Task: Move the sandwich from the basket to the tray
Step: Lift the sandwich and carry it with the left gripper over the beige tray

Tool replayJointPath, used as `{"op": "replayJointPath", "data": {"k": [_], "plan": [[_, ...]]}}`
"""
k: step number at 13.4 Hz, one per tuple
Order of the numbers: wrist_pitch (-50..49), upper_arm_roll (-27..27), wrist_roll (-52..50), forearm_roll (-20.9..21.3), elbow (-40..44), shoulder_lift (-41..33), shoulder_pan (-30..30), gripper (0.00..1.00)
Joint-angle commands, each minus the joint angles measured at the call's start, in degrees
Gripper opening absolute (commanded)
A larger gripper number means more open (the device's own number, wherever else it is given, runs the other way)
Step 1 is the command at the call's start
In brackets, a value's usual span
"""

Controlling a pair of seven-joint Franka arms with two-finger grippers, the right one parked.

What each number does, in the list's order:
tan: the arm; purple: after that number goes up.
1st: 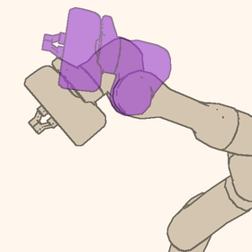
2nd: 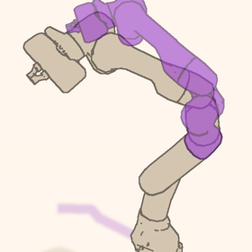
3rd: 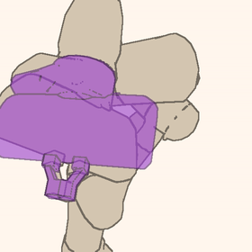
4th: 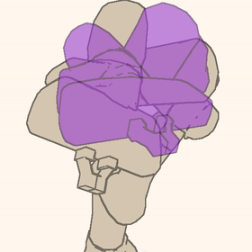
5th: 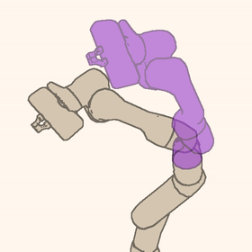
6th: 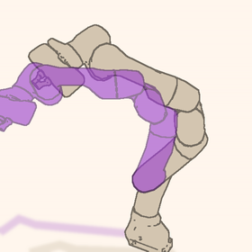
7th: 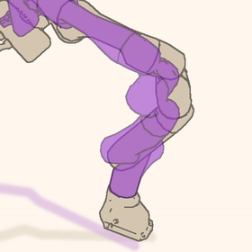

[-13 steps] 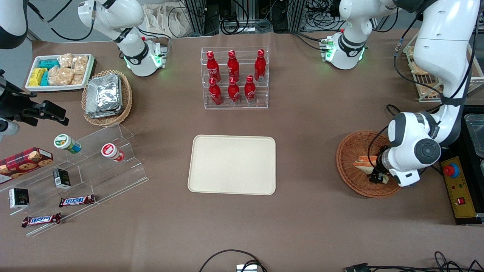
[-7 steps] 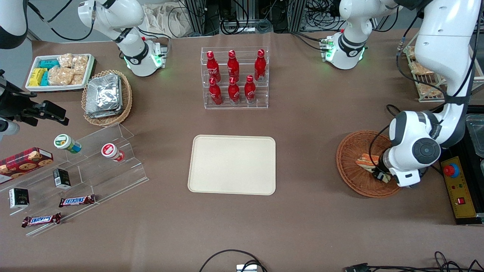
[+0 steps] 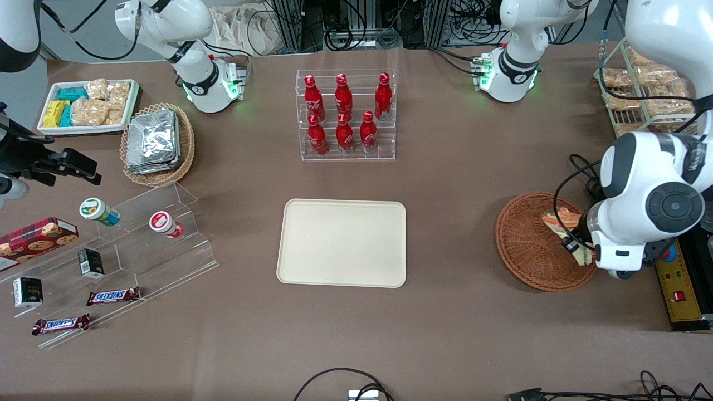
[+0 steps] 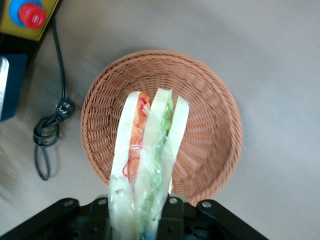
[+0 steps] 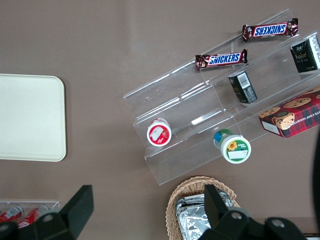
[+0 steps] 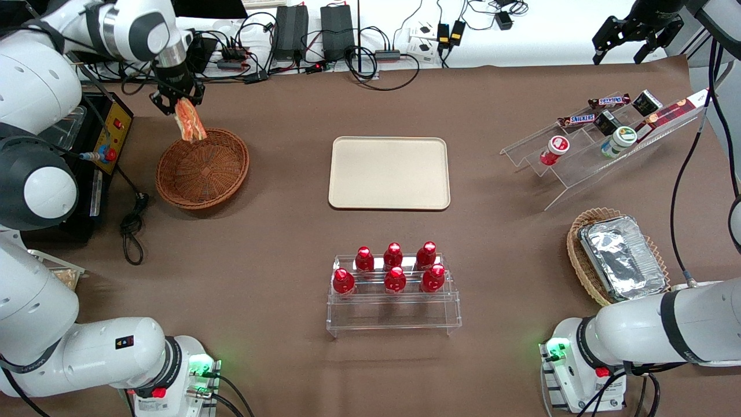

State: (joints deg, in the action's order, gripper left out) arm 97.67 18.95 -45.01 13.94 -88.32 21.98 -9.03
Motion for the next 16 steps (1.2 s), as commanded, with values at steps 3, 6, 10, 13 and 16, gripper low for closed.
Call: {"op": "replayJointPath", "data": {"k": [3, 6, 10, 13, 16], "plan": [[-6.0, 14.6, 4.8, -4.9, 7.6, 2.1, 0.1, 0.00], [-4.1, 17.7, 5.6, -6.5, 7.6, 6.6, 6.1, 0.00], [9.3, 17.2, 0.6, -2.3, 7.5, 18.0, 16.6, 0.00], [19.4, 16.8, -3.5, 8.3, 8.3, 27.1, 19.0, 0.00], [21.5, 16.2, -5.4, 9.0, 10.3, 30.0, 21.3, 0.00]]}}
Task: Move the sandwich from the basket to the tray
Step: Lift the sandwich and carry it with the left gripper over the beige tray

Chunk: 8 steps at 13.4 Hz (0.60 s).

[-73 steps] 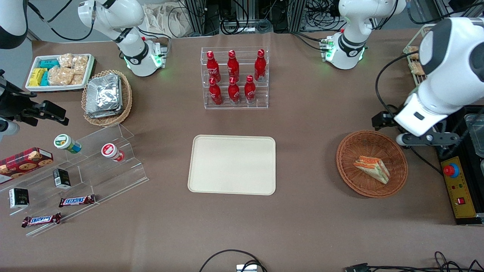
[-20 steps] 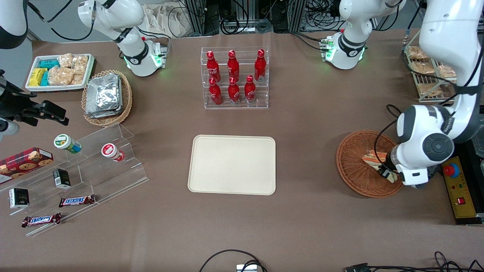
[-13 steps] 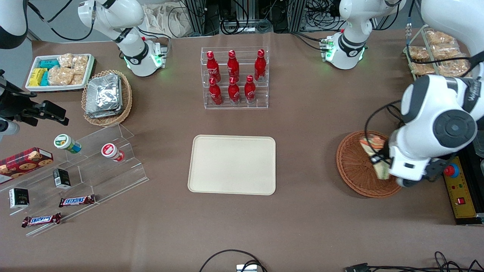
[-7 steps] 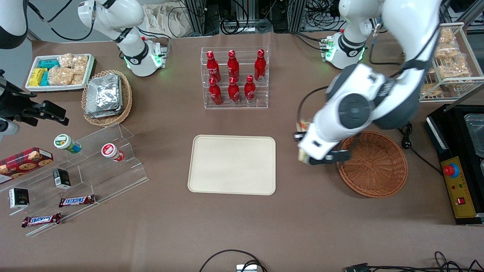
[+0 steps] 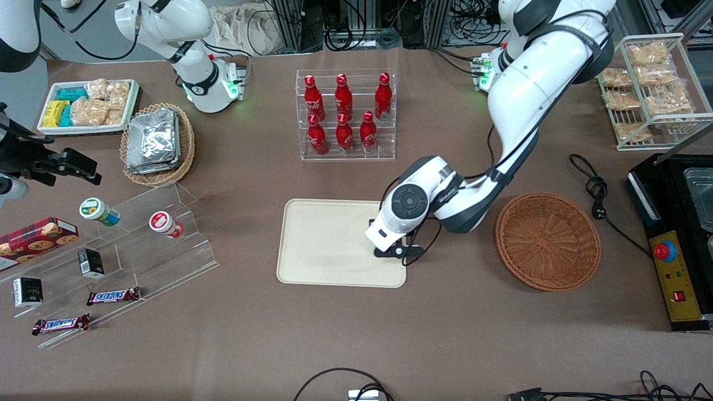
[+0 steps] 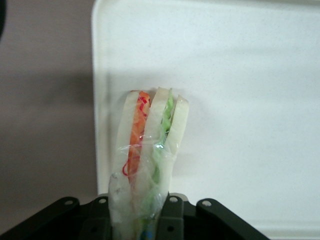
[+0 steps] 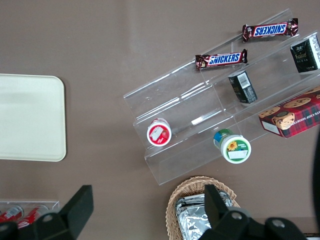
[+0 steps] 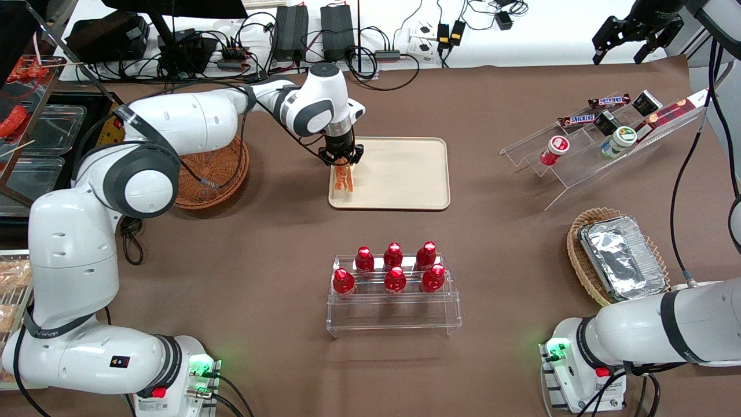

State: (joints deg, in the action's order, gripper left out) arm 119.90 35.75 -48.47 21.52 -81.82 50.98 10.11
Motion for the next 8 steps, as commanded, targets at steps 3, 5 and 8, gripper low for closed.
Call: {"op": "replayJointPath", "data": {"k": [3, 5, 8], "plan": [[2.2, -4.4, -1.5, 1.8, 3.5, 1.8, 5.6, 0.03], [2.5, -5.0, -1.2, 2.1, 3.4, 1.6, 6.0, 0.97], [2.0, -5.0, -1.5, 2.1, 3.2, 0.9, 5.4, 1.00]]}}
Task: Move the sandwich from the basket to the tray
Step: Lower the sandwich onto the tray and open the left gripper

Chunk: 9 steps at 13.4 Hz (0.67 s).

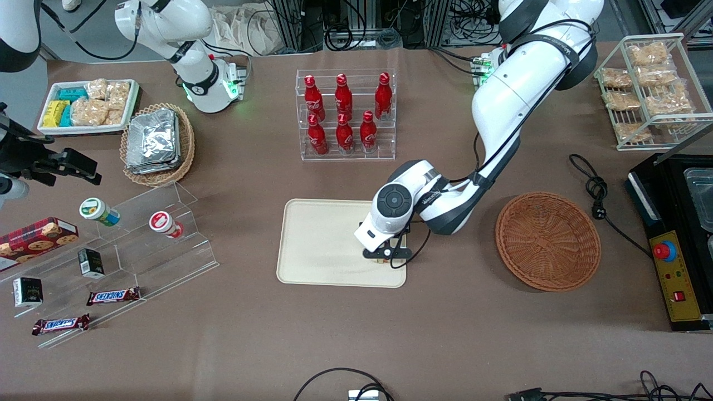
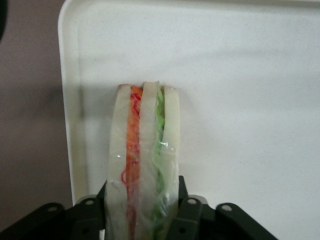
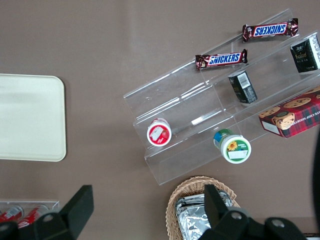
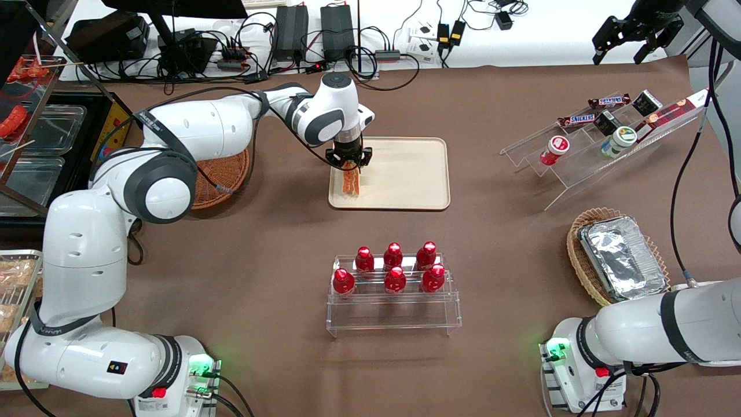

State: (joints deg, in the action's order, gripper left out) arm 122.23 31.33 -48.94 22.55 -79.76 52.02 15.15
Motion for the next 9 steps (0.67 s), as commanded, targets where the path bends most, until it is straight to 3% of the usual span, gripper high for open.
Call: {"op": "replayJointPath", "data": {"k": [1, 6, 9], "plan": [[-1.3, -0.6, -1.2, 1.0, 1.2, -1.2, 0.3, 1.00], [-16.0, -0.4, -1.8, 0.7, -0.2, -10.5, 0.3, 1.00], [-13.1, 0.4, -1.7, -0.7, -14.8, -24.1, -3.4, 1.00]]}}
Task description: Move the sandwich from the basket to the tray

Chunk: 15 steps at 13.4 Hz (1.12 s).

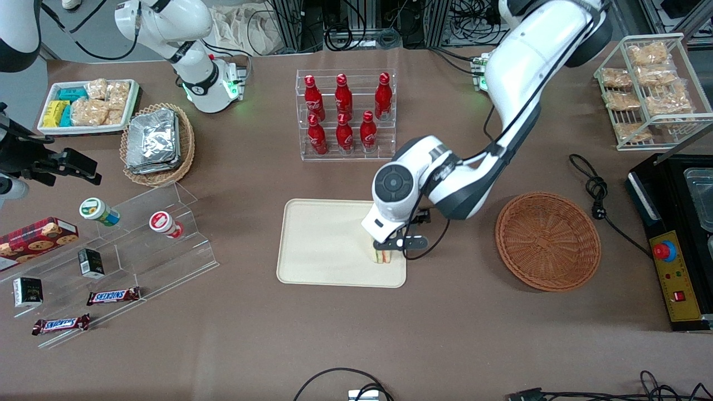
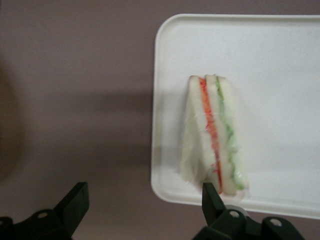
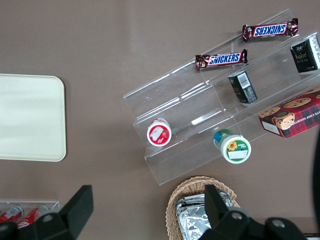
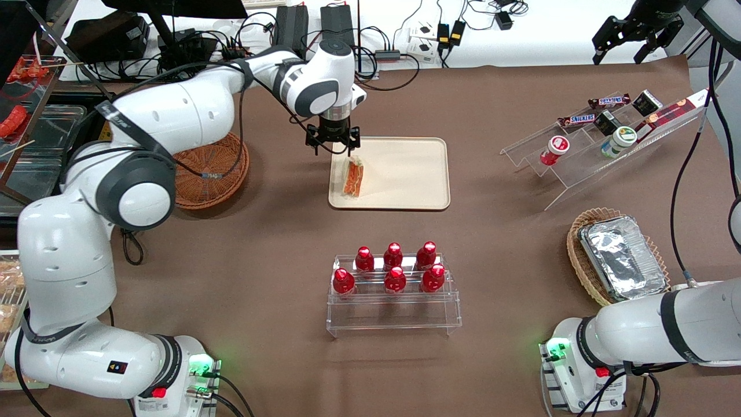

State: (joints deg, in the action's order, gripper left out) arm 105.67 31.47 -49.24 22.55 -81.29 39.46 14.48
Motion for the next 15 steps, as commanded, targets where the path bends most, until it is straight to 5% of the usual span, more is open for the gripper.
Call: {"op": "replayJointPath", "data": {"k": [1, 6, 9, 15], "plan": [[6.3, 0.6, -0.6, -4.3, -19.5, -17.2, -4.6, 1.00], [7.4, 0.9, 13.9, -9.3, -33.2, -33.2, -12.6, 1.00], [2.5, 0.6, 28.0, -14.2, -30.6, -37.3, -22.0, 1.00], [-4.1, 0.6, 42.3, -14.5, -25.1, -38.1, -36.9, 1.00]]}}
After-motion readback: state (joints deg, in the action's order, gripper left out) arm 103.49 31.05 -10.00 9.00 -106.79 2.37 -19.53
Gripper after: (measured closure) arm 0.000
